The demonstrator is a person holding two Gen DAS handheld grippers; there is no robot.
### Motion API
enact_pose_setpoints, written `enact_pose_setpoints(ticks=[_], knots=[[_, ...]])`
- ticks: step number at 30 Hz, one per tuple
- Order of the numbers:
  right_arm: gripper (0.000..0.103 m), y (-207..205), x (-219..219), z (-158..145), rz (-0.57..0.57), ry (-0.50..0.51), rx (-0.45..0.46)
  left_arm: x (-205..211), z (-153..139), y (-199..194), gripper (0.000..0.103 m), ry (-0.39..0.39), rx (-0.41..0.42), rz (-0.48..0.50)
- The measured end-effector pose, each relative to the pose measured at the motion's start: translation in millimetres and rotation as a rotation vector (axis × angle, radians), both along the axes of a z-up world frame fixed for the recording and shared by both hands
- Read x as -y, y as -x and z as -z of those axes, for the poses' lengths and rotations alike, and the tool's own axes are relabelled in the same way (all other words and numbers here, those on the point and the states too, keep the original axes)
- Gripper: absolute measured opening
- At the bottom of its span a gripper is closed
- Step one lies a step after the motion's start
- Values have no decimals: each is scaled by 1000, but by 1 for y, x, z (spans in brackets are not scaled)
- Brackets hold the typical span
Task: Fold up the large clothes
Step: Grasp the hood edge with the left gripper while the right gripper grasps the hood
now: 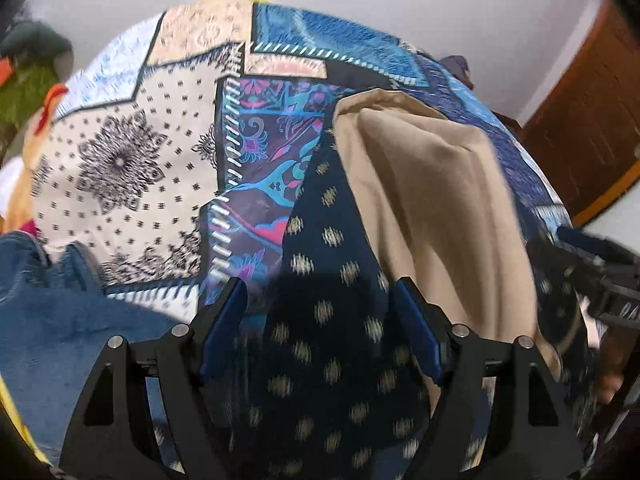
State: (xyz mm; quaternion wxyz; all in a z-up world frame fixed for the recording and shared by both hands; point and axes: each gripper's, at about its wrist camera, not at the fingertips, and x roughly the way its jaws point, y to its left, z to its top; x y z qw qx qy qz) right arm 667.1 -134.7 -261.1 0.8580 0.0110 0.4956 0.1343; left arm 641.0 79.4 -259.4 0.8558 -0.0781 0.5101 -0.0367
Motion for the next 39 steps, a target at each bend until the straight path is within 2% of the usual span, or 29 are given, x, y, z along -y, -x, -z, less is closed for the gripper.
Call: enact_pose_setpoints(ticks=[2, 4, 6, 7, 8, 9, 10, 11, 12, 13, 15, 18, 22, 26, 29, 33, 39], knots=[[80, -14, -5, 12, -4, 7, -40, -1, 10, -13, 75, 30, -32, -30], [73, -22, -10, 24, -6, 12, -65, 0, 19, -18, 75, 46, -40, -55], [68, -20, -12, 26, -19, 9, -28, 1, 23, -16, 75, 38, -10, -61], [56, -18, -12, 26, -25, -1, -19, 1, 24, -15, 72, 42, 5, -64], [41, -17, -11, 25, -25, -12, -11, 1, 23, -13, 59, 49, 20, -64], [35, -14, -12, 23, -30, -24, -3, 0, 23, -12, 53, 53, 27, -66], [24, -11, -13, 22, -34, -19, 3, -1, 21, -11, 40, 59, 32, -74], [15, -8, -15, 19, -35, -9, 11, -2, 19, -8, 32, 70, 32, -77], [13, -5, -16, 16, -40, 3, 21, -3, 17, -7, 10, 88, 28, -67], [10, 0, -16, 12, -45, 17, 35, -2, 11, -4, 10, 85, 28, -59], [8, 7, -14, 4, -50, 24, 50, -1, -3, 5, 9, 61, 49, -38], [8, 27, -9, -15, -68, 22, 85, 4, -39, 25, 9, 47, 112, 9], [8, 64, -3, -46, -105, 23, 140, 13, -91, 70, 9, 16, 195, 92], [8, 113, 4, -78, -141, 23, 203, 19, -121, 119, 9, -10, 235, 157], [8, 157, 11, -98, -157, 21, 247, 17, -130, 152, 9, 3, 238, 185], [8, 206, 18, -104, -176, 17, 263, 14, -125, 199, 8, 5, 214, 205], [8, 269, 38, -79, -155, 22, 213, 7, -90, 252, 9, -12, 167, 204]])
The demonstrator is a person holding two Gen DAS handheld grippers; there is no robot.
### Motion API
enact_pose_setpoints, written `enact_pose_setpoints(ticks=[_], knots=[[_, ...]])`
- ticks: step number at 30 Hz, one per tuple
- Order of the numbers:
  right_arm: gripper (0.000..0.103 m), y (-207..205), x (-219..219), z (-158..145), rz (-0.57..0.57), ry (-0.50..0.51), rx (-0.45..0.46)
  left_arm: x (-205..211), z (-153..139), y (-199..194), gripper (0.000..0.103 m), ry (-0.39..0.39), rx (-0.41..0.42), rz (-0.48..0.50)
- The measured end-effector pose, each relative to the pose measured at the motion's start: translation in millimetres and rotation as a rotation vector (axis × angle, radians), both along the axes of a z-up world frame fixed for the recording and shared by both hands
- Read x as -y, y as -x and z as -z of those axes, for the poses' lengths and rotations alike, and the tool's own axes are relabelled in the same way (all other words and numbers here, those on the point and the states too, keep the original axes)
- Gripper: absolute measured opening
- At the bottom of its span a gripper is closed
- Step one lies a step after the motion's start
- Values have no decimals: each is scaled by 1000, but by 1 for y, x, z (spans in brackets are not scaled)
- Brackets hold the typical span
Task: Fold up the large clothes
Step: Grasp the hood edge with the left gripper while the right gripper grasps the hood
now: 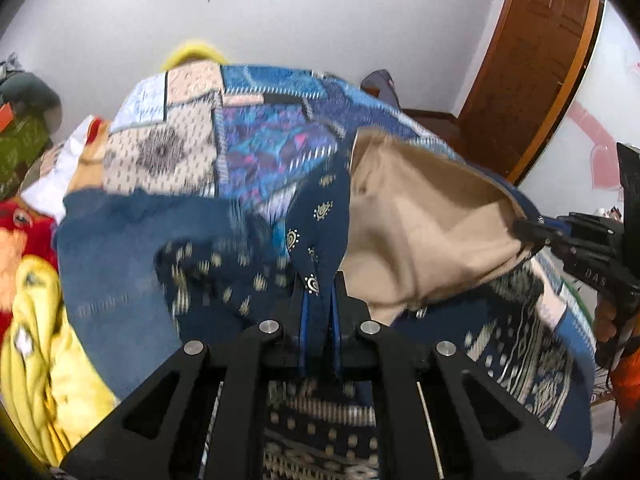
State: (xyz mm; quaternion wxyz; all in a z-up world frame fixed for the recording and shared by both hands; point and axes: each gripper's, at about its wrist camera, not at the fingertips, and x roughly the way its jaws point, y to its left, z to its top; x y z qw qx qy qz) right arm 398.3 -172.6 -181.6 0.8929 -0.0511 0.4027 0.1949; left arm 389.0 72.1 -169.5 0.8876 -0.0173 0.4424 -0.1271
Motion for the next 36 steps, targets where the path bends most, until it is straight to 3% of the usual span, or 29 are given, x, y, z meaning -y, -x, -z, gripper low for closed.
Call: enact_pose_setpoints(ticks=[5, 11, 15, 16, 18, 19, 20, 22, 24, 26, 28, 36], knots=[[8, 24, 15, 30, 44, 77, -7, 1, 42, 20, 9, -124, -44, -18], [8, 23, 31, 63, 110, 195, -48, -14, 86, 21, 9, -118, -118, -70], [10, 21, 51, 73, 120, 115, -137, -21, 100, 15, 11, -92, -141, -96], [17, 22, 55, 74, 129, 101, -146, -20, 102, 15, 12, -96, -142, -102], [61, 25, 60, 73, 184, 174, -101, -20, 105, 13, 16, -118, -139, -106], [92, 29, 62, 70, 215, 215, -53, -19, 106, 14, 19, -125, -141, -110], [98, 32, 65, 68, 221, 233, -11, -19, 105, 14, 19, -128, -141, -112], [98, 35, 68, 67, 180, 219, -35, -17, 99, 19, 21, -134, -127, -94], [97, 39, 65, 61, 154, 213, -24, -15, 90, 21, 30, -156, -118, -80], [97, 44, 60, 49, 119, 208, 9, -11, 75, 25, 42, -175, -91, -55], [98, 48, 53, 38, 88, 184, 36, -7, 59, 27, 61, -191, -51, -42], [98, 20, 13, 7, 8, 45, 52, 5, 13, -11, 70, -200, 55, -31]])
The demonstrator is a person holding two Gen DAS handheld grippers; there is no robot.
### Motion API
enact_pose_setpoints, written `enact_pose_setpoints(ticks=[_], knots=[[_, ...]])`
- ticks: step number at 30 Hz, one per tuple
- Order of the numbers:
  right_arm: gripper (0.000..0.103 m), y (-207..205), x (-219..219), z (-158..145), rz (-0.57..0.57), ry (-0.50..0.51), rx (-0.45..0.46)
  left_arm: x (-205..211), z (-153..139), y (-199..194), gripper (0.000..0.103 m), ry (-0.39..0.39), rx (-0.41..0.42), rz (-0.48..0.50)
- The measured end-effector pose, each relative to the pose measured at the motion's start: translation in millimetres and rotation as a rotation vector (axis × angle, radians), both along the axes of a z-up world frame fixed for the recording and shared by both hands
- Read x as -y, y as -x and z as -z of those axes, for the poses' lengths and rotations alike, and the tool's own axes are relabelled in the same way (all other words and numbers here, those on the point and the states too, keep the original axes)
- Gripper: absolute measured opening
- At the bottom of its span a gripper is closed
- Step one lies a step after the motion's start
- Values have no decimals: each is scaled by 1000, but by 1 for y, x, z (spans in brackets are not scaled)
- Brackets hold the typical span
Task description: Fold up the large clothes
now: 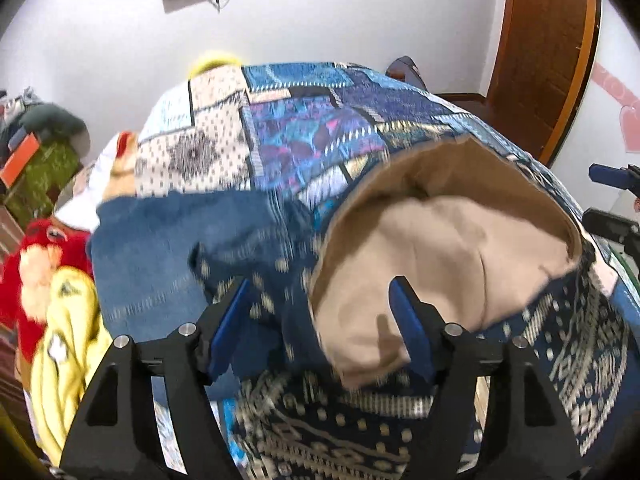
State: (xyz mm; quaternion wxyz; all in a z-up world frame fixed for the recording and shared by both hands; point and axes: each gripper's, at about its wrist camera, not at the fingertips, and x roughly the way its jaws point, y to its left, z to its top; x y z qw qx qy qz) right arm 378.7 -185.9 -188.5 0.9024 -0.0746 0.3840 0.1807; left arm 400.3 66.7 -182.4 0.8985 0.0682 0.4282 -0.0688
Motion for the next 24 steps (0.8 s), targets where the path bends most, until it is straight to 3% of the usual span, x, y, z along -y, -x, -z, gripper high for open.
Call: enact_pose_setpoints(ticks=[9, 11, 12, 15, 17, 20, 24], knots=[[93, -62, -41, 14, -44, -41, -73, 12, 13, -63, 70, 60, -48, 31], [75, -75, -49, 20, -49, -50, -97, 19, 13, -72, 62, 69, -42, 52], [71, -81, -53, 23, -52, -49, -109, 23, 14, -74, 58, 65, -37, 59], [49, -91, -59, 28, -53, -48, -112, 34, 12, -77, 36, 63, -30, 90], [29, -92, -61, 27, -56, -56, -108, 40, 7, -74, 20, 59, -16, 112], [15, -86, -61, 21, -76, -78, -83, 49, -3, -59, 13, 43, 19, 153], [10, -66, -57, 7, -102, -103, -52, 53, -22, -28, 12, 50, 56, 192]])
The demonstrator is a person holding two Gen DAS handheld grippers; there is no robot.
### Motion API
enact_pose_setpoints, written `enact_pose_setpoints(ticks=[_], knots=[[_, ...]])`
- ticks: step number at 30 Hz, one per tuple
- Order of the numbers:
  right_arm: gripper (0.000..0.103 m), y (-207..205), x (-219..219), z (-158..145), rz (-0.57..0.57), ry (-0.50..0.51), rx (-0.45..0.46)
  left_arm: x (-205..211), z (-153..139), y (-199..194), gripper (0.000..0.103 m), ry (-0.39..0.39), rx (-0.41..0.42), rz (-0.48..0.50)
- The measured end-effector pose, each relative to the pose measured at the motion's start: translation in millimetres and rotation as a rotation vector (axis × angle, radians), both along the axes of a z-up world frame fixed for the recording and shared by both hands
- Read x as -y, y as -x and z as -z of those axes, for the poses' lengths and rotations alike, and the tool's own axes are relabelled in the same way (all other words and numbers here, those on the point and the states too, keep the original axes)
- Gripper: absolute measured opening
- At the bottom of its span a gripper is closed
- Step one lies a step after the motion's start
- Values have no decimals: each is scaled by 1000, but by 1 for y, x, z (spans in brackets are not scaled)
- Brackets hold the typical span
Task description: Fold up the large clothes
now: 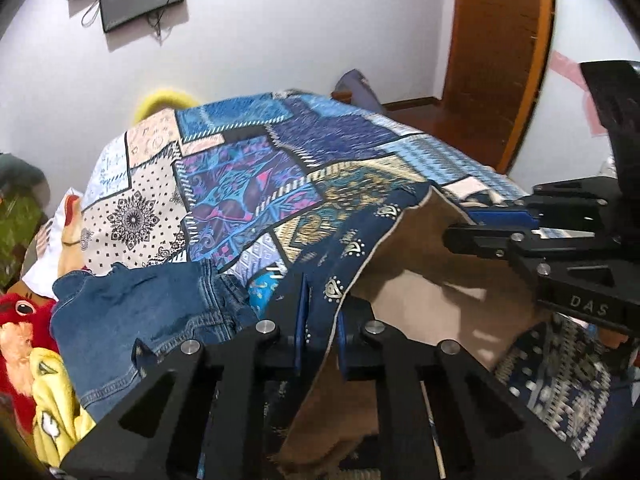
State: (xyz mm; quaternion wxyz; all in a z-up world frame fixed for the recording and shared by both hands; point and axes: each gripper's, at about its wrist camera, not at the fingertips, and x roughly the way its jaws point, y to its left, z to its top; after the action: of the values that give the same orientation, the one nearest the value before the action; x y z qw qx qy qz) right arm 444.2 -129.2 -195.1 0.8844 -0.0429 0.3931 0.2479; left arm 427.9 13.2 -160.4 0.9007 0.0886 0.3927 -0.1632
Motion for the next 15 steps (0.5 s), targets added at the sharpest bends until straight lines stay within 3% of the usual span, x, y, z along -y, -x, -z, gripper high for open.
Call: enact_pose_setpoints(ticks=[9, 15], knots=[[10, 95, 17, -28, -106, -58, -3, -10, -17, 84, 12, 107, -11, 81], [10, 151, 25, -22, -134, -65, -41, -7, 6, 141, 12, 77, -56, 133]])
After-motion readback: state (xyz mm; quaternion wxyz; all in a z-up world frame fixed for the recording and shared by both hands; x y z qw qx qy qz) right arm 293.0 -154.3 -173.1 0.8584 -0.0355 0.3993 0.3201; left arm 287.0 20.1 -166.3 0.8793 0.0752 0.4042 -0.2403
